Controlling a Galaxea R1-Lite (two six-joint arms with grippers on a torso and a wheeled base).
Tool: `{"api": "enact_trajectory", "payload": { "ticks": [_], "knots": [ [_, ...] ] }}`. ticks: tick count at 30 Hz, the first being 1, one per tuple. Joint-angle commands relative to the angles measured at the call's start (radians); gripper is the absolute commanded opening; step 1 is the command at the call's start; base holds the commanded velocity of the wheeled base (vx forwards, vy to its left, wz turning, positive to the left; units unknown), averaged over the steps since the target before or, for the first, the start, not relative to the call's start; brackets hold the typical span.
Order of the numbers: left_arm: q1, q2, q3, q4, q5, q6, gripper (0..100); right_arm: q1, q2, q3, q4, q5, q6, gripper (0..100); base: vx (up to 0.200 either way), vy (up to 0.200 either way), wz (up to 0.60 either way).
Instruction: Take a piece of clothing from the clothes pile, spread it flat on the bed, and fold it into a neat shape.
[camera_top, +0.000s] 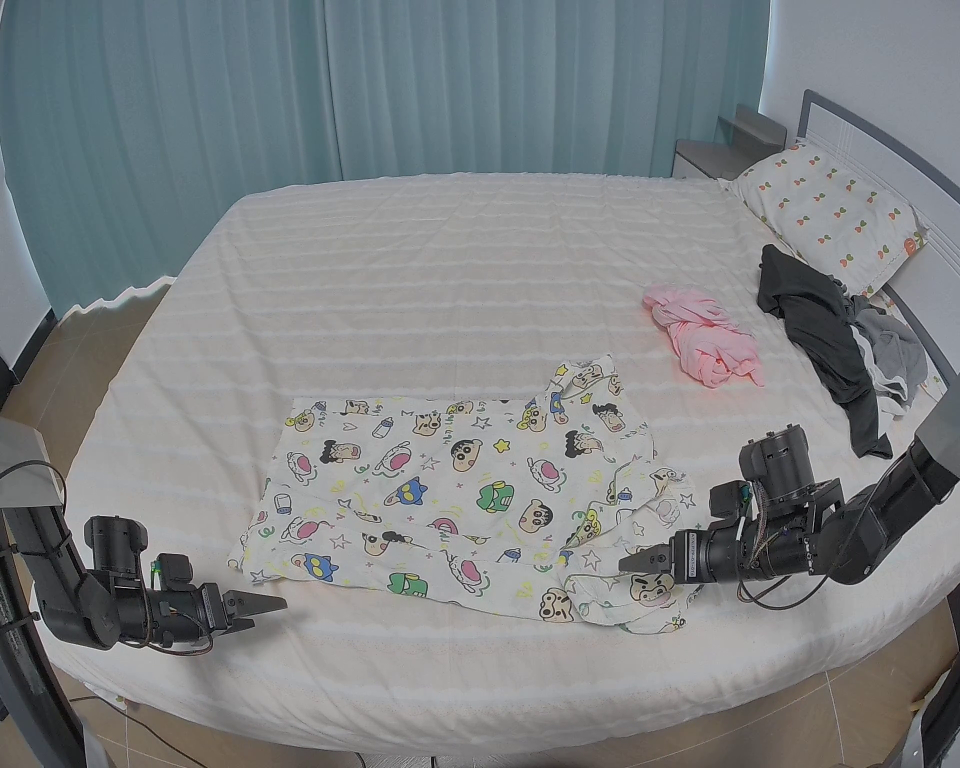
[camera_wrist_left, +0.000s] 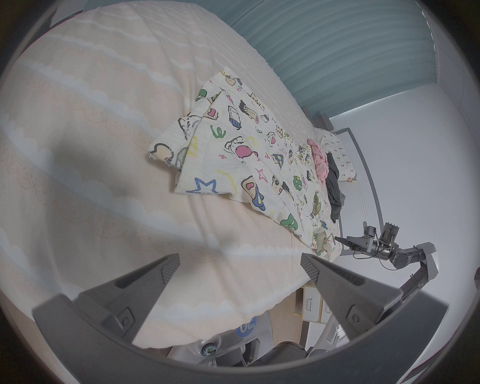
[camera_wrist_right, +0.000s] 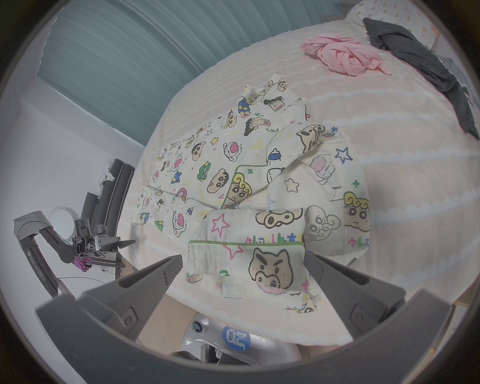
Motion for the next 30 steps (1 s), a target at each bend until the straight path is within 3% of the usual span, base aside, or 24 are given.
{"api": "enact_trajectory", "payload": {
  "ticks": [1, 6, 12, 13, 30],
  "knots": [
    [0.0, 0.003, 0.0, 0.0, -0.001, -0.001, 100, -0.033, 0.061, 0.052, -0.078, 0.029, 0.004, 100, 0.0, 0.0, 0.0],
    [0.0, 0.008, -0.001, 0.0, -0.001, -0.001, 100, -0.042, 0.093, 0.089, -0.173, 0.029, 0.004, 100, 0.0, 0.0, 0.0],
    [0.0, 0.008, 0.0, 0.0, -0.001, -0.001, 100, -0.042, 0.096, 0.094, -0.185, 0.034, -0.002, 100, 0.0, 0.0, 0.0],
    [0.0, 0.008, 0.0, 0.0, -0.001, -0.001, 100, -0.042, 0.098, 0.092, -0.185, 0.036, 0.0, 0, 0.0, 0.0, 0.0],
    [0.0, 0.01, 0.0, 0.0, -0.001, 0.001, 100, -0.013, 0.01, 0.187, -0.184, 0.025, -0.005, 0, 0.0, 0.0, 0.0]
  ]
}}
